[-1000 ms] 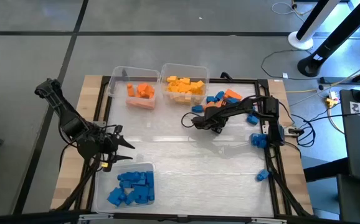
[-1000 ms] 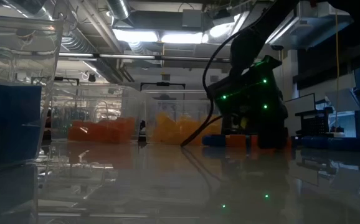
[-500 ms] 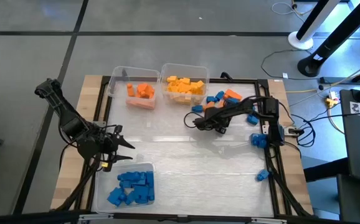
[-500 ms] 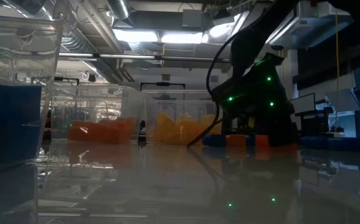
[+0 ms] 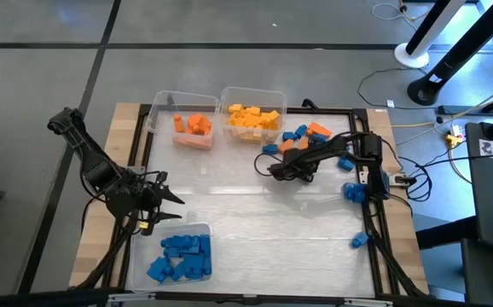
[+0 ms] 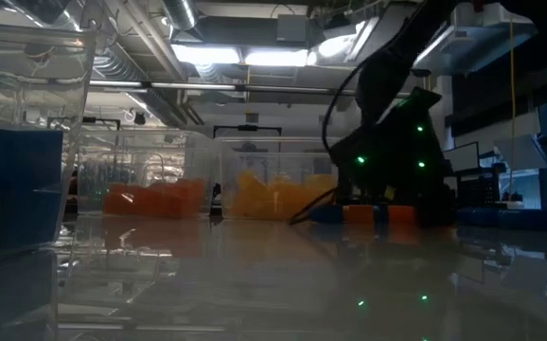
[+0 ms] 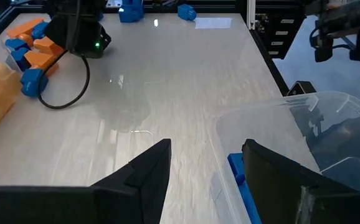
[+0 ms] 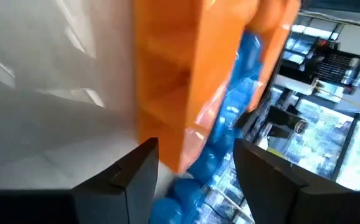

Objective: Sort blocks
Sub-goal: Put the orange game piece into the top left transparent bin

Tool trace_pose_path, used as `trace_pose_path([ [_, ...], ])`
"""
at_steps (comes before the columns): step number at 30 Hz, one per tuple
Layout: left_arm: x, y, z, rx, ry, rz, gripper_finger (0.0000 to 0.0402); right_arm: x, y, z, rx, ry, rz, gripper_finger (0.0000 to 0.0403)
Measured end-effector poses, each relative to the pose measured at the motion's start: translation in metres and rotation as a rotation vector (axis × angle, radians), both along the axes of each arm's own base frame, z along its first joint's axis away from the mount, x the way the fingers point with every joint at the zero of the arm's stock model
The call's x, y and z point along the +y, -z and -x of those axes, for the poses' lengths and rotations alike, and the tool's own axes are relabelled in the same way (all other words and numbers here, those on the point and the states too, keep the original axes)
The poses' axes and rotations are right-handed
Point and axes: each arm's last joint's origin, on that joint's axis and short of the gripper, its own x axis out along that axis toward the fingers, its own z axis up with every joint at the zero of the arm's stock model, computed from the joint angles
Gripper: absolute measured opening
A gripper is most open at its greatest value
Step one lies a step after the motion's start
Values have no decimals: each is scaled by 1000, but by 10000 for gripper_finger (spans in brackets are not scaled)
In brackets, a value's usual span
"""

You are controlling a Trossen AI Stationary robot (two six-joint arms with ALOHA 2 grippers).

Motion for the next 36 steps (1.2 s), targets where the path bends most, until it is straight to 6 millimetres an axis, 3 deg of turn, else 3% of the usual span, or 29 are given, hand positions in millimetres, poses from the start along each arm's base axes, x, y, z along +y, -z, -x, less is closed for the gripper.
trace_pose_path([
  [8, 0, 0, 0, -1, 3, -6, 184, -1, 6, 13, 48, -65, 111, 207],
  [18, -1, -2, -1, -21, 2, 19, 184, -27, 12, 10, -5, -31, 79, 202],
  [22, -1, -2, -1, -21, 1, 19, 184, -30, 15, 7, -18, -56, 33, 164],
  [31, -1, -2, -1, -21, 1, 18, 184, -30, 16, 4, -20, -81, 11, 15],
  [36, -1, -2, -1, -21, 1, 19, 184, -30, 16, 4, -19, -73, -11, 21],
])
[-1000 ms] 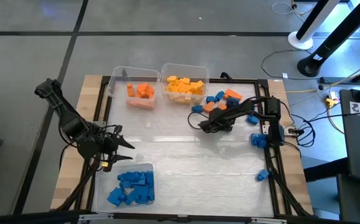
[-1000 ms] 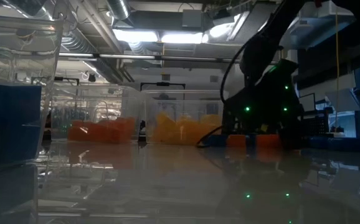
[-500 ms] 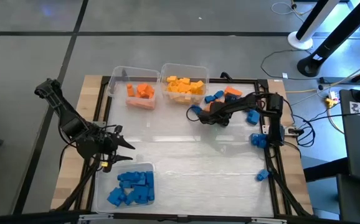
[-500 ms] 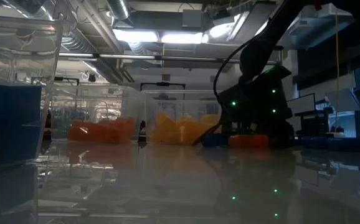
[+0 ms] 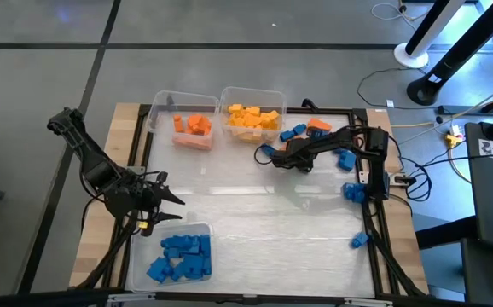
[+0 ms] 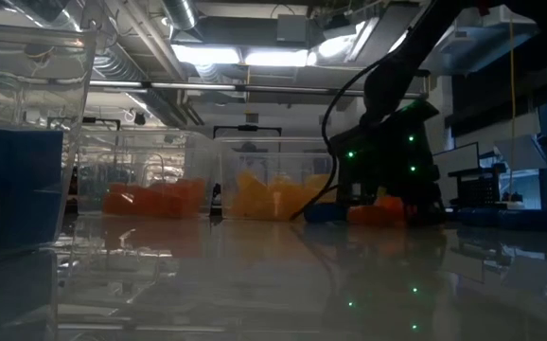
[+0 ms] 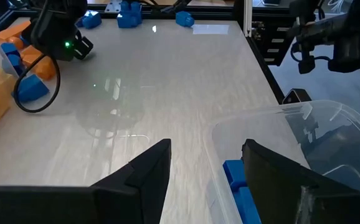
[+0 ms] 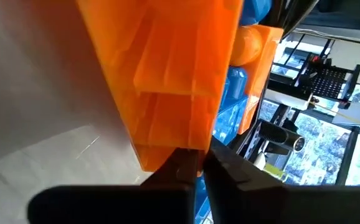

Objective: Sort blocks
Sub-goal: Put the orange game piece into the top left transparent bin

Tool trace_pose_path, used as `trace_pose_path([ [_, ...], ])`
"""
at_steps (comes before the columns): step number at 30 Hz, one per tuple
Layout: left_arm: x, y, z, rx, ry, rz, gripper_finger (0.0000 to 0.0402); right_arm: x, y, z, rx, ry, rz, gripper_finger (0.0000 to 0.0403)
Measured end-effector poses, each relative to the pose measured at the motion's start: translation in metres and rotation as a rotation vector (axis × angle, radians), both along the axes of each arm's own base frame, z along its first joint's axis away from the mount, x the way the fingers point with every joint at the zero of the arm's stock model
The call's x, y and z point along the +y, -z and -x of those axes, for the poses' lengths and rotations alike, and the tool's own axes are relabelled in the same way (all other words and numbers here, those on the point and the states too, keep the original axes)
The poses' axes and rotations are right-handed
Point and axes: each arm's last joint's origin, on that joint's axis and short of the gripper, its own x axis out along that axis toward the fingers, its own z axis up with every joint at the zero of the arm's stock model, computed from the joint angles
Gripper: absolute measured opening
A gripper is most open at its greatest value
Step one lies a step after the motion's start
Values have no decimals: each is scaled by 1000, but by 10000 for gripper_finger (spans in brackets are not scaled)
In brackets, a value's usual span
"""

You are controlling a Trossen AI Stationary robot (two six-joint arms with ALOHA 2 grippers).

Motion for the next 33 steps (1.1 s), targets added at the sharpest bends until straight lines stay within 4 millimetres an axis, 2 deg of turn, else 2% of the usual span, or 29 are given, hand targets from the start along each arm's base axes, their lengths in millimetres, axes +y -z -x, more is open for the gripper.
trace_pose_path([
  [7, 0, -1, 0, -10, -1, 12, 184, 9, -12, -5, 79, 3, -67, 8],
  [14, -2, -5, -2, -41, 4, 36, 184, 33, -32, -17, 59, -42, -109, 4],
  [24, -2, -5, -2, -42, 3, 37, 184, 83, -63, -20, -82, -151, -210, 4],
  [28, -2, -5, -2, -43, 3, 37, 184, 104, -70, -24, -189, -202, -267, 4],
  [33, -2, -5, -2, -43, 3, 38, 184, 127, -79, -49, -414, -337, -313, 4],
])
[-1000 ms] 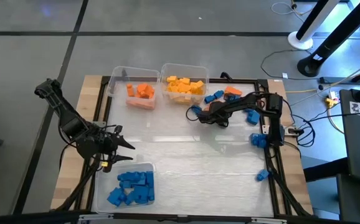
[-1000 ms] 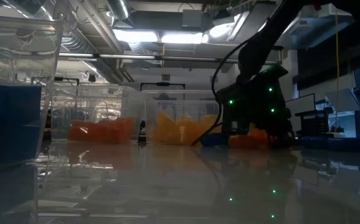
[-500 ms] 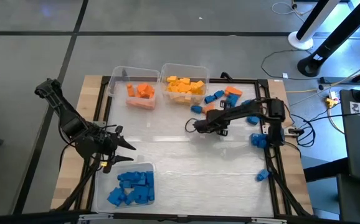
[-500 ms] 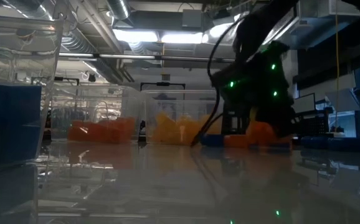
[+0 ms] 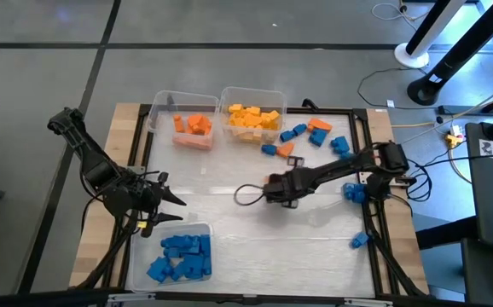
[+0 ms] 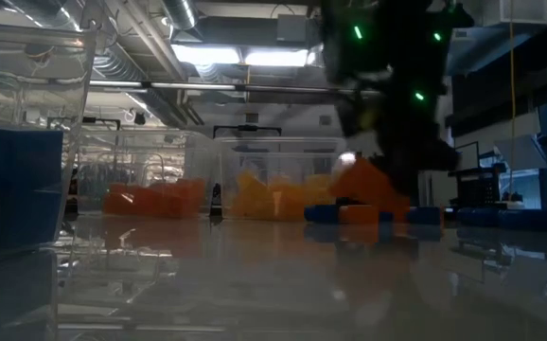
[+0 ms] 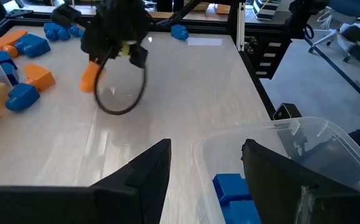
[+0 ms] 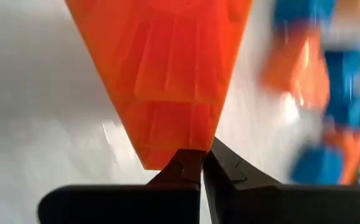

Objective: Sort blocks
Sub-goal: Put the orange game piece into the top left transparent bin

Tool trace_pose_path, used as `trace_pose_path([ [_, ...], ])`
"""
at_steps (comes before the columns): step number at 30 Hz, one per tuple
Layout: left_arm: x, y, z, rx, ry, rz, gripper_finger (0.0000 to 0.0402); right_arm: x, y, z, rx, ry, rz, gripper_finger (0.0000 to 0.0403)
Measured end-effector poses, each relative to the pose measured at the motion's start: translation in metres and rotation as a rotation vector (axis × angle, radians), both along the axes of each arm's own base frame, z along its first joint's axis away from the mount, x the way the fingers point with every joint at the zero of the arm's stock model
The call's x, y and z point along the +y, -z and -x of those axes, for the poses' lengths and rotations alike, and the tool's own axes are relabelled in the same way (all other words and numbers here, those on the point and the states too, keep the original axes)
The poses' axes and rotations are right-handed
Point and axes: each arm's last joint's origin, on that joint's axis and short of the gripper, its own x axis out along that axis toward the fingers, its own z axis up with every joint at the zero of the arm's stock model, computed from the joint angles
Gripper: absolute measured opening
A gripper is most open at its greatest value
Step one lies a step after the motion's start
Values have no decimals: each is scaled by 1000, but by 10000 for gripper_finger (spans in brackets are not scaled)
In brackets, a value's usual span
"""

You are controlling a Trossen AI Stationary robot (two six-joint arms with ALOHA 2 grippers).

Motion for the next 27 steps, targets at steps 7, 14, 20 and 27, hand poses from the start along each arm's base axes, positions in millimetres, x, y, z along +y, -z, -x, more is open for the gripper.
trace_pose_path([
  [7, 1, -1, -1, -23, -31, -28, 184, 4, -36, -58, -448, -240, -1, 5],
  [14, 1, -1, -1, -25, -37, -30, 184, -37, -86, -99, -876, -375, 163, 5],
  [20, 1, -1, -1, -25, -37, -30, 184, -83, -101, -117, -1188, -482, 190, 5],
  [27, 2, -1, -1, -32, -51, -39, 184, -136, -88, -123, -1332, -429, 251, 5],
])
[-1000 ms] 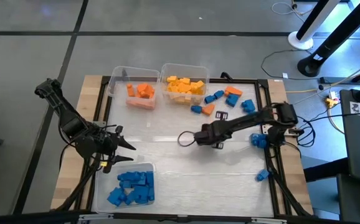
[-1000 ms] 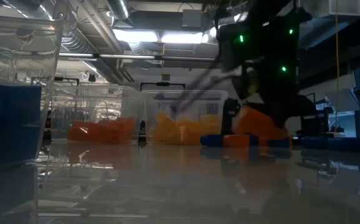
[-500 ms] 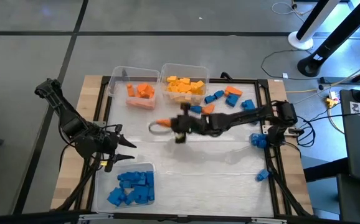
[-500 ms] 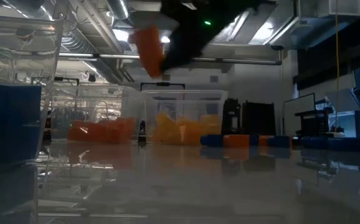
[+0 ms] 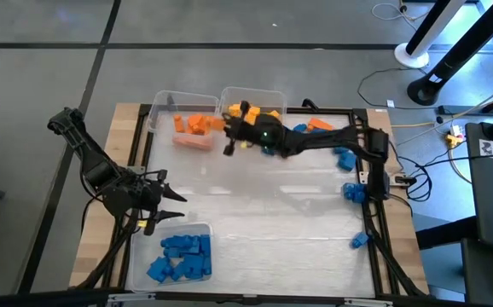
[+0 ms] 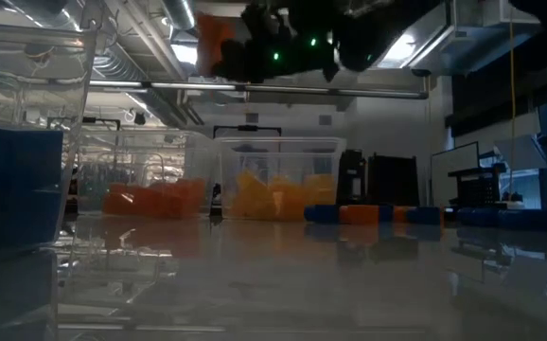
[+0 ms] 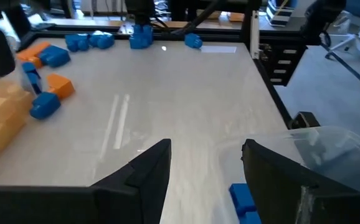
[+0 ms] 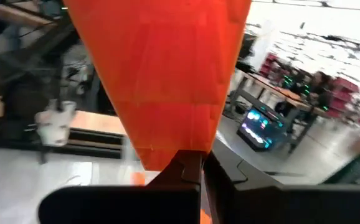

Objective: Sort blocks
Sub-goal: Put the orange game piece into the top left transparent bin

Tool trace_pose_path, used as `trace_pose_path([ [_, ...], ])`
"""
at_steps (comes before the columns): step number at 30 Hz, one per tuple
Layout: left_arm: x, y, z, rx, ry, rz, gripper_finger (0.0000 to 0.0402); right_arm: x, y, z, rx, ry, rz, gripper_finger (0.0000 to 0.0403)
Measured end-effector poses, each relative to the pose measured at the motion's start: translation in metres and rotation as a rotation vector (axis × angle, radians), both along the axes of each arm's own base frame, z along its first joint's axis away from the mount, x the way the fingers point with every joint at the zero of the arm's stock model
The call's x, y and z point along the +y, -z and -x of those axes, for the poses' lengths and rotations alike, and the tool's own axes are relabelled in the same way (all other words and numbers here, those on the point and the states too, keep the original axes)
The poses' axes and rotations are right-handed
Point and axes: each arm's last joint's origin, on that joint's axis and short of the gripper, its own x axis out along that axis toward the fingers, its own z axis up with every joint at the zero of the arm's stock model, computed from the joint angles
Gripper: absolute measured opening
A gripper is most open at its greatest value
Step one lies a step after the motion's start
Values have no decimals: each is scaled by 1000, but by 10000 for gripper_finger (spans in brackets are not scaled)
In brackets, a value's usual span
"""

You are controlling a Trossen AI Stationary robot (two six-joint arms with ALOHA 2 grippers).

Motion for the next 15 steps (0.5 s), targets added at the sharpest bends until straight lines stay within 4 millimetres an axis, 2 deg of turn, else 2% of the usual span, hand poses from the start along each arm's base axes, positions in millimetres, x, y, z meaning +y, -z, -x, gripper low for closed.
trace_pose_path([
  [3, 1, 0, 0, -15, -33, -21, 184, -16, 7, -9, -23, 7, -29, 5],
  [6, 2, -1, 0, -28, -57, -49, 184, -25, 6, -25, -57, -58, -33, 5],
  [10, 2, -1, 0, -33, -71, -46, 184, -29, 4, -48, -72, -98, -26, 5],
  [15, 2, -1, 0, -32, -84, -15, 184, -33, -1, -64, -27, -98, -35, 5],
])
